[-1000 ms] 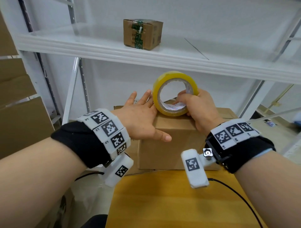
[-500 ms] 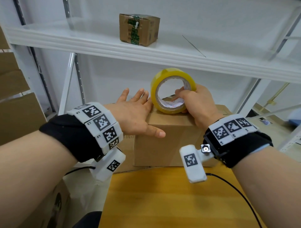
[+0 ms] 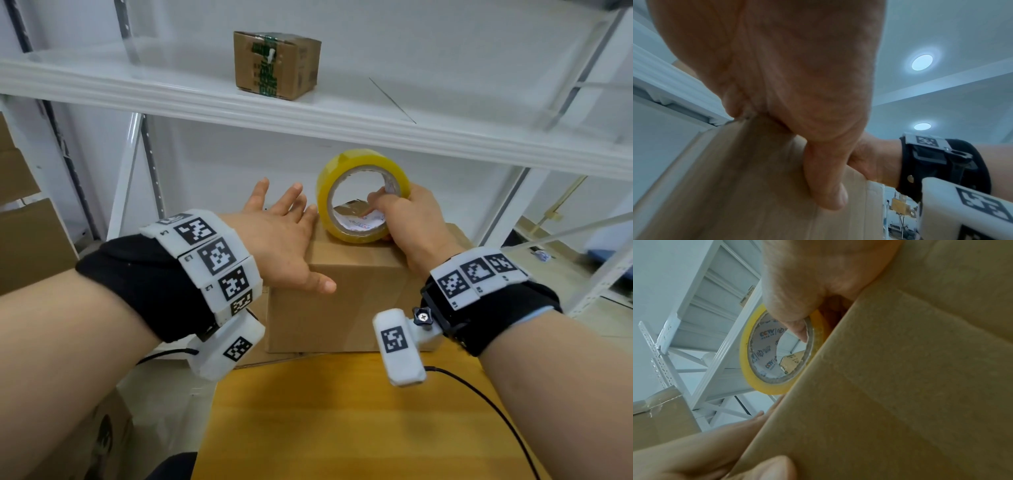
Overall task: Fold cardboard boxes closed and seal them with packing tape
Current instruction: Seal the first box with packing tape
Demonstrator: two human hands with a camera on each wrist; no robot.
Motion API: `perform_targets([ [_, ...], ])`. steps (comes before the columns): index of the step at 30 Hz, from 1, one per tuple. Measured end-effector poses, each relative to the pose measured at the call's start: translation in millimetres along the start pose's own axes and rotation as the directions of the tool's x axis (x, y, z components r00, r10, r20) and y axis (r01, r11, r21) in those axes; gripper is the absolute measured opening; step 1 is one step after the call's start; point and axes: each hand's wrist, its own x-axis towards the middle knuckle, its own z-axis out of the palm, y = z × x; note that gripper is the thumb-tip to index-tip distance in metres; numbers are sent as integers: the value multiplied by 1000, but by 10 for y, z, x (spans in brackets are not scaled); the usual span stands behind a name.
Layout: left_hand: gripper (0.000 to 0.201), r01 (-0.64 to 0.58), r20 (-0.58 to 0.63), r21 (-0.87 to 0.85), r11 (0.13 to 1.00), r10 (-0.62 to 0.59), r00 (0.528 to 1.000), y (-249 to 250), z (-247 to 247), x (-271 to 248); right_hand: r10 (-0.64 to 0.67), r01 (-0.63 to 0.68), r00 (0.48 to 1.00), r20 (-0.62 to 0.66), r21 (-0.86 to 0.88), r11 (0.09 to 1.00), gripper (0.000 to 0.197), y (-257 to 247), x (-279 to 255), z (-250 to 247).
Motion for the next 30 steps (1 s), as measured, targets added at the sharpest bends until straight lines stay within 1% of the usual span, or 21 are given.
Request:
perform_targets([
  [5, 121, -17, -23, -79, 997, 15, 1000, 31, 58, 72, -26, 26, 999, 26, -31, 999, 9, 17, 6, 6],
  [7, 120, -13, -15, -127, 992, 11, 1000, 27, 88, 70, -33, 35, 998, 57, -45, 998, 13, 17, 8, 8],
  [9, 118, -12, -8, -134, 991, 11, 1000, 30, 83, 72, -13, 16, 990, 143, -19, 1000, 23, 15, 8, -15],
  [12, 114, -11, 9, -122, 992, 12, 1000, 46, 43, 78, 19, -3, 939, 345, -46, 999, 42, 17, 10, -122],
  [14, 112, -14, 23, -120, 993, 17, 1000, 60, 21, 73, 15, -5, 905, 424, -24, 1000, 50, 20, 13, -203],
  [15, 112, -17, 27, -122, 992, 21, 999, 61, 18, 66, 2, -3, 898, 440, 2, 1000, 51, 26, 14, -229],
  [16, 112, -20, 27, -129, 991, 24, 999, 60, 18, 62, -18, 3, 900, 436, 36, 999, 50, 32, 15, -242],
  [19, 115, -22, 18, -153, 988, 25, 1000, 39, 35, 70, -57, 0, 936, 348, 162, 987, 42, 35, 1, -235],
  [21, 116, -22, 19, -156, 987, 26, 999, 31, 39, 82, -73, 10, 945, 319, 196, 980, 45, 26, -18, -224],
  [24, 114, -25, 25, -163, 986, 29, 999, 39, 32, 80, -99, 26, 938, 332, 218, 976, 52, 3, -55, -205],
  [27, 113, -24, 25, -158, 987, 28, 999, 38, 30, 81, -117, 14, 927, 356, 280, 960, 52, 15, -50, -193],
  [30, 113, -23, 22, -152, 988, 27, 999, 35, 32, 83, -108, 3, 928, 356, 282, 959, 50, 8, -64, -180],
])
